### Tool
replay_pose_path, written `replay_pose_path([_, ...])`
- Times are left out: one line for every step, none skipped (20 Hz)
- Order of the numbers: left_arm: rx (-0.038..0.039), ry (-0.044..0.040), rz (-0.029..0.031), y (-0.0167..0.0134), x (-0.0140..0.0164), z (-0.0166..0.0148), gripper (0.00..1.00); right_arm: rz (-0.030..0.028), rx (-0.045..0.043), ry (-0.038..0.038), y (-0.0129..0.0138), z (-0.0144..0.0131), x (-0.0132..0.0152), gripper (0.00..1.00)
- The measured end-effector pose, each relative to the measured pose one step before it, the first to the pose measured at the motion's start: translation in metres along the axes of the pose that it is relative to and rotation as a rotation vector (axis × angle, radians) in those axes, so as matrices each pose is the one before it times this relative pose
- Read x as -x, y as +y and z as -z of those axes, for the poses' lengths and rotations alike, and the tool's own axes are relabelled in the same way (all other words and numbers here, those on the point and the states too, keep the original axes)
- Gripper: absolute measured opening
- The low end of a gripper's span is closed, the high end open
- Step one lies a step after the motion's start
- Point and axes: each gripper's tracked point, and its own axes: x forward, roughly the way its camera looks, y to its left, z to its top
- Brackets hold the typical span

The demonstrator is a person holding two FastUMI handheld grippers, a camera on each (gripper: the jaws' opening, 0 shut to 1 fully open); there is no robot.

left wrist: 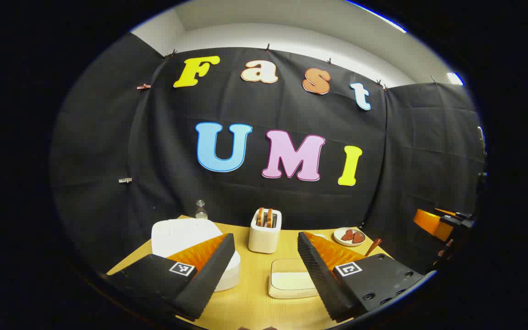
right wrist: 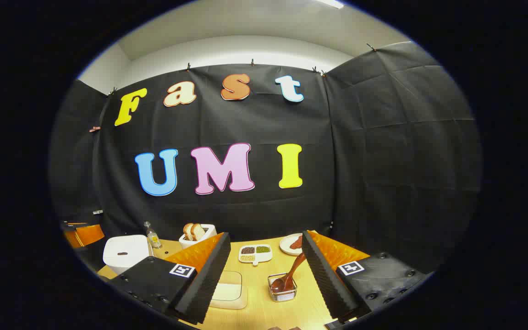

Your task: Close the left gripper, press the button to open the rice cooker; take a wooden spoon from the chopstick holder with the right hand, scoop a spoonful of rice and pour it into the rice cooker, then put the wooden spoon back into the chopstick holder.

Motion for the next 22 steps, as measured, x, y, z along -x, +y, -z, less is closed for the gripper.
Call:
replay_pose_path([0.00602,0.00555,-0.00453,0.00020,-0.00151,0.00117,0.96,-0.00221,0.00252,0.00645,-0.00035,0.00279,-0.00213,0.98])
replay_pose_path([-0.00169,-0.00109,-0.00445,0.00167,-0.00094,0.00070,0.96,-0.00441,0.00062,0.01002,0.00136,0.00246,-0.00201,0.98])
replay_pose_path([-0.00664,-0.00441,-0.00951,0.00320,0.00002,-0.00293,0.96,-0.01023,-0.00094,0.00497,0.00311,0.00245,-0.00098,0.98])
replay_pose_path([-0.00646,-0.00561,-0.00705,0.00267,-0.00123,-0.00157,0.95,-0.02152,-0.00032,0.00767,0.00605,0.00022,-0.00229,0.97])
replay_pose_path([-0.00393,-0.00364,-0.00496,0.00156,-0.00068,-0.00142,0.95,-0.01895,0.00258,0.00989,0.00563,0.00243,-0.00229,0.97])
replay_pose_path([-0.00187,-0.00210,-0.00421,0.00173,-0.00019,0.00073,0.95,-0.00521,0.00234,0.00257,0.00107,0.00042,-0.00110,0.97])
replay_pose_path([-0.00010,-0.00072,-0.00459,0.00173,0.00028,-0.00070,0.95,-0.00518,-0.00303,-0.00514,0.00041,-0.00290,0.00014,0.98])
replay_pose_path([0.00106,-0.00083,-0.00665,0.00228,0.00069,0.00143,0.95,-0.00620,-0.00385,-0.00665,0.00247,-0.00243,-0.00063,0.98])
replay_pose_path([0.00149,0.00279,-0.00636,0.00167,0.00035,0.00108,0.95,-0.00174,0.00216,-0.00358,-0.00048,0.00077,0.00031,0.97])
replay_pose_path([0.00195,0.00029,-0.00674,0.00202,-0.00050,0.00125,0.95,0.00083,0.00666,-0.00071,-0.00082,0.00183,0.00101,0.98])
replay_pose_path([0.00132,-0.00015,-0.00635,0.00201,-0.00045,0.00024,0.96,-0.00001,0.00803,-0.00147,-0.00029,0.00197,0.00093,0.97])
replay_pose_path([0.00033,0.00197,-0.00686,0.00175,0.00036,0.00113,0.95,0.00169,0.00566,0.00257,-0.00094,0.00328,0.00145,0.97])
replay_pose_path([-0.00083,0.00197,-0.00704,0.00154,-0.00061,0.00101,0.95,-0.00566,-0.00032,0.00633,0.00146,0.00367,0.00043,0.97])
replay_pose_path([-0.00114,0.00282,-0.00388,0.00024,-0.00031,0.00155,0.95,-0.00877,0.00133,0.00816,0.00293,0.00271,0.00017,0.98])
replay_pose_path([-0.00094,0.00333,-0.00182,0.00001,0.00001,0.00101,0.95,-0.00571,0.00465,0.00756,0.00052,0.00268,-0.00147,0.98])
replay_pose_path([-0.00040,0.00393,-0.00191,0.00064,-0.00028,0.00160,0.95,-0.00116,0.00129,0.00610,-0.00043,-0.00007,-0.00200,0.98])
replay_pose_path([-0.00084,0.00194,-0.00135,-0.00003,-0.00034,-0.00083,0.95,-0.00151,-0.00679,0.00329,-0.00099,-0.00096,-0.00049,0.98])
replay_pose_path([-0.00210,-0.00189,-0.00224,0.00040,-0.00020,-0.00033,0.95,-0.00299,-0.01292,0.00117,0.00041,-0.00152,-0.00138,0.98])
replay_pose_path([-0.00263,-0.00184,-0.00409,0.00133,-0.00036,-0.00197,0.95,-0.00125,-0.01187,0.00199,-0.00030,-0.00053,-0.00138,0.98])
replay_pose_path([-0.00241,-0.00363,-0.00270,0.00107,-0.00126,-0.00076,0.96,0.00105,-0.00380,-0.00208,-0.00088,-0.00043,-0.00081,0.98])
replay_pose_path([-0.00093,-0.00761,0.00122,0.00011,-0.00019,-0.00257,0.95,0.00505,0.00306,-0.00437,-0.00234,-0.00136,-0.00141,0.98])
replay_pose_path([-0.00263,-0.01264,0.00373,0.00070,0.00015,-0.00248,0.95,0.00276,0.00328,-0.00144,-0.00246,0.00028,-0.00082,0.97])
